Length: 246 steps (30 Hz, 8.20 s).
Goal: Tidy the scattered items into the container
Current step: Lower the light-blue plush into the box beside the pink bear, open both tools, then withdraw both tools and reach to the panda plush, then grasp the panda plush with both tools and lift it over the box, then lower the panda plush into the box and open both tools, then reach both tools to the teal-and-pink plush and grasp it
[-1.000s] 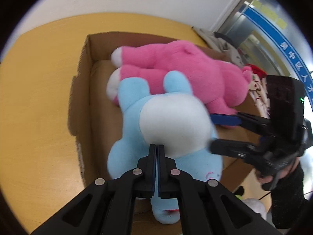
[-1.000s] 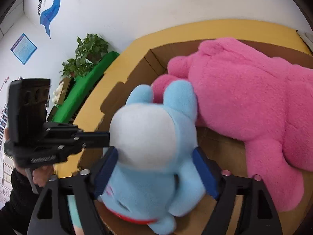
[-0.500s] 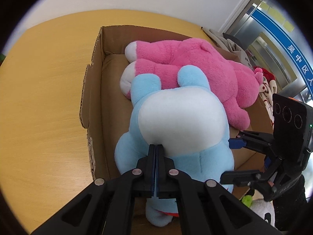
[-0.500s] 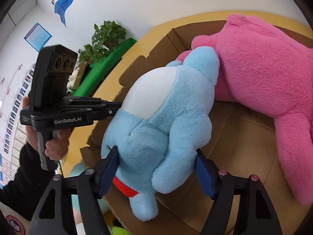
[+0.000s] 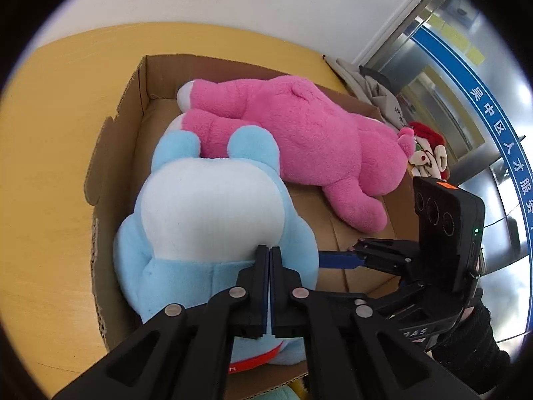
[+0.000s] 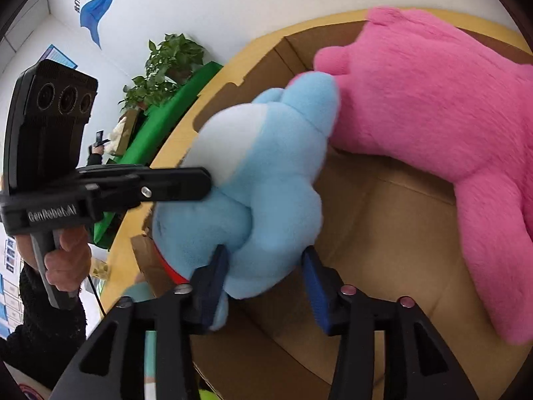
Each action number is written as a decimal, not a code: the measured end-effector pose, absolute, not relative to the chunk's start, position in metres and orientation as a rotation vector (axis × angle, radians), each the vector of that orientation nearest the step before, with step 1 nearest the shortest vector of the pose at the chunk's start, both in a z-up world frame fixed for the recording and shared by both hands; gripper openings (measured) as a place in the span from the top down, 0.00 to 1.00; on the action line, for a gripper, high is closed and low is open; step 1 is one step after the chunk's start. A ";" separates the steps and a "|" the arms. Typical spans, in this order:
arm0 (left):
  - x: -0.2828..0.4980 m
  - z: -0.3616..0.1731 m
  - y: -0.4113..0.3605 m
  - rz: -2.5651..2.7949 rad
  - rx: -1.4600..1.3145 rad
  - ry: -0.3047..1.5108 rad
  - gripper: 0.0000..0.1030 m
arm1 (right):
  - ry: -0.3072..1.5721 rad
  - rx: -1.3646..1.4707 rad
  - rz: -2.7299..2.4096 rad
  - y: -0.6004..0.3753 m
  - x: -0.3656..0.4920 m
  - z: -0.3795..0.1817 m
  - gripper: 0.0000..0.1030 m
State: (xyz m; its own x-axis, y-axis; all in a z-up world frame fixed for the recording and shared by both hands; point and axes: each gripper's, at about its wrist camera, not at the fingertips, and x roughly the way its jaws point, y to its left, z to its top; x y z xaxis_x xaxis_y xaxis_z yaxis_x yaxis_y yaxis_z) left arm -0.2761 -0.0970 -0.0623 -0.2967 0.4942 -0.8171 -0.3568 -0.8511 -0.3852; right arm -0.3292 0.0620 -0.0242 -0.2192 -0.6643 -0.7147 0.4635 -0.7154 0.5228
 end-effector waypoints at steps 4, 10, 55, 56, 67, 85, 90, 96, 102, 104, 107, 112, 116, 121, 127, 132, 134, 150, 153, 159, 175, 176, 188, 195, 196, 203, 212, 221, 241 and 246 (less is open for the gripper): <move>-0.261 -0.050 -0.099 2.220 -1.392 -0.175 0.94 | -0.254 1.239 -2.190 0.094 -0.305 0.005 0.07; -0.217 -0.012 -0.116 2.416 -1.198 -0.127 0.37 | -0.143 1.042 -2.526 0.148 -0.250 0.076 0.00; -0.074 -0.084 -0.021 2.003 -1.291 -0.055 0.26 | 0.079 1.140 -2.195 0.135 -0.066 -0.001 0.00; -0.071 -0.084 -0.018 2.006 -1.284 -0.051 0.26 | 0.061 1.146 -2.188 0.141 -0.064 -0.003 0.00; -0.065 -0.092 -0.019 2.061 -1.295 -0.149 0.26 | -0.020 1.112 -2.115 0.155 -0.068 -0.012 0.00; -0.060 -0.112 -0.024 1.964 -1.327 -0.162 0.13 | -0.034 1.074 -2.133 0.161 -0.053 -0.026 0.17; -0.056 -0.110 -0.029 1.965 -1.301 -0.253 0.19 | 0.021 1.020 -2.206 0.156 -0.043 -0.016 0.21; -0.048 -0.078 -0.034 2.017 -1.170 -0.277 0.25 | 0.100 0.910 -2.278 0.152 -0.037 0.017 0.22; -0.056 -0.021 -0.029 2.085 -1.023 -0.201 0.27 | 0.190 0.781 -2.358 0.150 -0.046 0.066 0.23; -0.064 0.000 -0.027 2.101 -0.974 -0.176 0.28 | 0.228 0.738 -2.387 0.148 -0.053 0.085 0.23; -0.077 0.034 -0.027 2.122 -0.885 -0.155 0.28 | 0.294 0.664 -2.438 0.145 -0.067 0.120 0.23; -0.098 0.091 -0.025 2.141 -0.746 -0.101 0.28 | 0.395 0.543 -2.496 0.144 -0.089 0.177 0.24; -0.117 0.128 -0.020 2.171 -0.659 -0.052 0.27 | 0.443 0.486 -2.513 0.143 -0.114 0.212 0.24; -0.153 0.147 -0.022 2.169 -0.642 -0.065 0.27 | 0.467 0.475 -2.518 0.142 -0.155 0.233 0.24; -0.202 0.128 -0.017 2.143 -0.667 -0.087 0.28 | 0.446 0.516 -2.522 0.144 -0.197 0.223 0.24; -0.240 0.065 -0.012 2.102 -0.814 -0.138 0.28 | 0.389 0.640 -2.486 0.150 -0.233 0.168 0.24; -0.247 0.040 -0.012 2.094 -0.868 -0.146 0.28 | 0.366 0.684 -2.464 0.150 -0.242 0.143 0.24; -0.254 -0.086 -0.001 2.068 -1.204 -0.149 0.27 | 0.195 0.965 -2.323 0.149 -0.262 0.009 0.22; -0.246 -0.096 0.005 2.089 -1.249 -0.051 0.25 | 0.213 1.052 -2.269 0.146 -0.263 -0.005 0.14; -0.239 -0.091 0.000 2.152 -1.263 -0.059 0.18 | 0.231 1.055 -2.248 0.159 -0.253 0.005 0.10; -0.167 -0.029 -0.036 2.372 -1.048 -0.063 0.18 | -0.126 1.173 -2.366 0.151 -0.328 0.008 0.36; -0.162 -0.028 -0.039 2.396 -1.033 -0.058 0.18 | -0.148 1.180 -2.373 0.147 -0.329 0.003 0.35; -0.110 -0.013 -0.058 2.552 -0.906 -0.078 0.18 | -0.041 0.996 -2.646 0.155 -0.261 0.072 0.00; -0.084 -0.013 -0.063 2.593 -0.862 -0.071 0.18 | 0.143 0.922 -2.725 0.142 -0.208 0.091 0.00; -0.081 -0.014 -0.064 2.593 -0.863 -0.081 0.18 | 0.147 0.917 -2.726 0.140 -0.202 0.092 0.00; -0.065 -0.019 -0.072 2.591 -0.864 -0.095 0.18 | 0.189 0.915 -2.744 0.128 -0.173 0.091 0.00; -0.045 -0.034 -0.099 2.567 -0.913 -0.115 0.18 | 0.081 1.009 -2.677 0.116 -0.156 0.076 0.00; -0.026 -0.083 -0.138 2.495 -1.127 -0.207 0.18 | -0.247 1.164 -2.391 0.078 -0.167 0.046 0.00; -0.023 -0.124 -0.133 2.521 -1.305 -0.030 0.19 | -0.532 1.450 -2.061 -0.027 -0.196 -0.043 0.06; -0.024 -0.124 -0.140 2.501 -1.316 -0.065 0.32 | -0.473 1.412 -2.054 -0.031 -0.196 -0.041 0.23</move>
